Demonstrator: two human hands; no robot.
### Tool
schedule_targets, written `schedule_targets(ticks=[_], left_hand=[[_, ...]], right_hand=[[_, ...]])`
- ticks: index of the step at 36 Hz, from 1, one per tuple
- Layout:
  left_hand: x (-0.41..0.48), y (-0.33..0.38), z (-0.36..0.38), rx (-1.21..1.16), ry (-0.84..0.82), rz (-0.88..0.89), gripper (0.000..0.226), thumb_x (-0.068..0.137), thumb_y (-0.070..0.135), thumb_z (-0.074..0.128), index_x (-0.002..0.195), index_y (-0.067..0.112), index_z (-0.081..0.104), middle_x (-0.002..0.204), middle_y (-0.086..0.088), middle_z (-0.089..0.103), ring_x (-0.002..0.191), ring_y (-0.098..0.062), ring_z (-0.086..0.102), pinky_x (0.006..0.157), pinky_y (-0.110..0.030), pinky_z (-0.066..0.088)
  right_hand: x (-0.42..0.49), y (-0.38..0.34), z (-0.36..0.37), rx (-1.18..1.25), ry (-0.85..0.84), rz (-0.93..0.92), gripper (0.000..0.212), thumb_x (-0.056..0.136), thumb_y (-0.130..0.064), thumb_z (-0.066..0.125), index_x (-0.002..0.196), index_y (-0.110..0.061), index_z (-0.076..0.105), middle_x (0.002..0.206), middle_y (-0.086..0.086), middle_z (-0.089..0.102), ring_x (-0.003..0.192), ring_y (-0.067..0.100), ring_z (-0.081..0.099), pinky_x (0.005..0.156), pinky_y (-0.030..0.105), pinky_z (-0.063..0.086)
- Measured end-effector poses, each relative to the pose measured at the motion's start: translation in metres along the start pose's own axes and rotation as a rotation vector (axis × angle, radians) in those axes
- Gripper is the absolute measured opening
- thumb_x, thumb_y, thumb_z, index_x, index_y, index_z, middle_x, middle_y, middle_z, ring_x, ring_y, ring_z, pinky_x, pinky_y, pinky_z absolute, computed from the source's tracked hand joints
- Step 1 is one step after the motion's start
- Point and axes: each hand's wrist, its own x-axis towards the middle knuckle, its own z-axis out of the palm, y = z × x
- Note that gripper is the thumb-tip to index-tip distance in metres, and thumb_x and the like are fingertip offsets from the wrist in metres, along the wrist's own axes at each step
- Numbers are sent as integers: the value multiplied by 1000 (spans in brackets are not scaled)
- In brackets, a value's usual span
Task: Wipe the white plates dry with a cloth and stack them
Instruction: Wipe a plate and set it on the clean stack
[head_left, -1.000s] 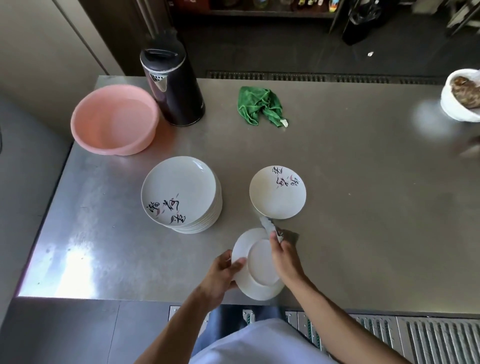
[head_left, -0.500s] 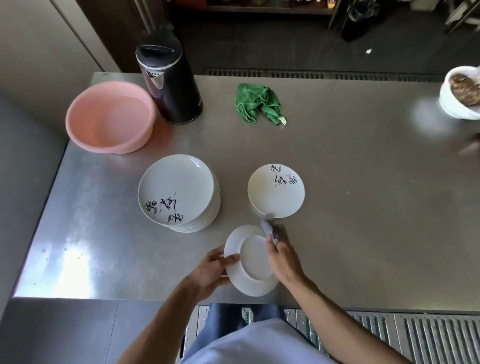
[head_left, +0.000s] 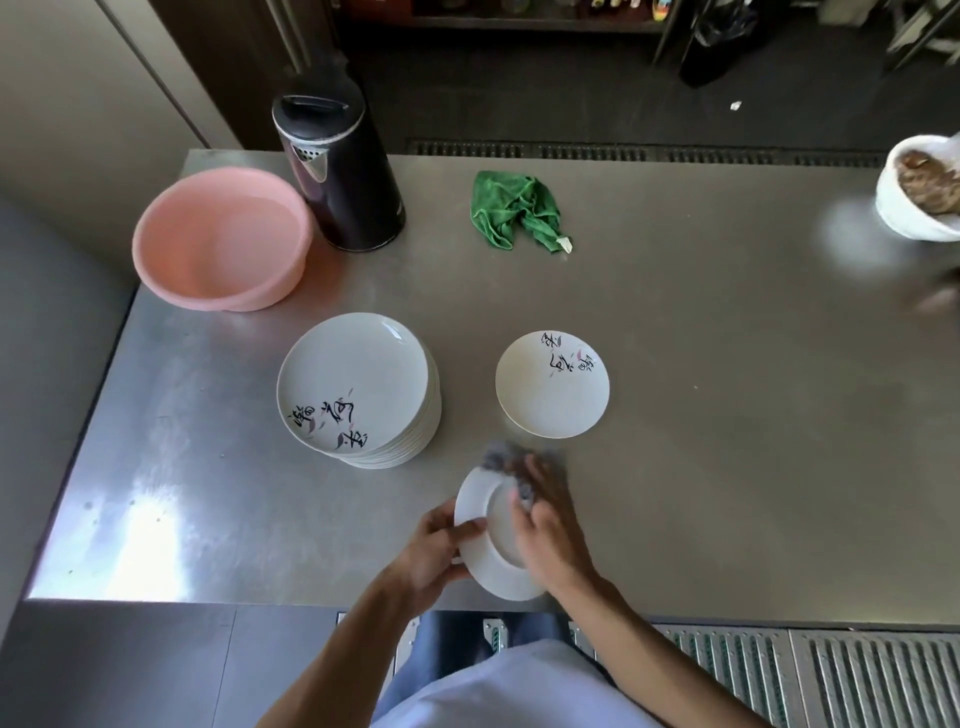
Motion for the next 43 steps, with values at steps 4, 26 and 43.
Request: schedule_targets(ticks=[4, 26, 43], left_hand=[[-5, -2, -6, -57, 3, 7, 57, 69, 11, 73, 126, 14, 67, 117, -19, 71, 104, -37, 68, 88, -58, 58], [-6, -2, -19, 49, -61, -45, 50, 73, 17, 78, 121, 5, 70, 119, -21, 72, 105, -31, 68, 98, -48, 54], [-2, -7, -15, -91, 53, 2, 55, 75, 18, 78, 127, 8, 65, 122, -21, 71, 108, -34, 69, 84, -45, 60]], right_hand=[[3, 6, -6, 122, -12, 365, 44, 105, -41, 33, 136, -19, 56, 136, 12, 60, 124, 30, 55, 102, 32, 44], [-19, -11, 13, -154, -273, -406, 46, 104, -33, 42, 148, -19, 48, 163, 5, 26, 153, 22, 17, 124, 36, 18], [-5, -1, -18, -30, -112, 113, 51, 105, -32, 41, 155, -21, 33, 163, -5, 28, 148, 11, 28, 114, 16, 22]])
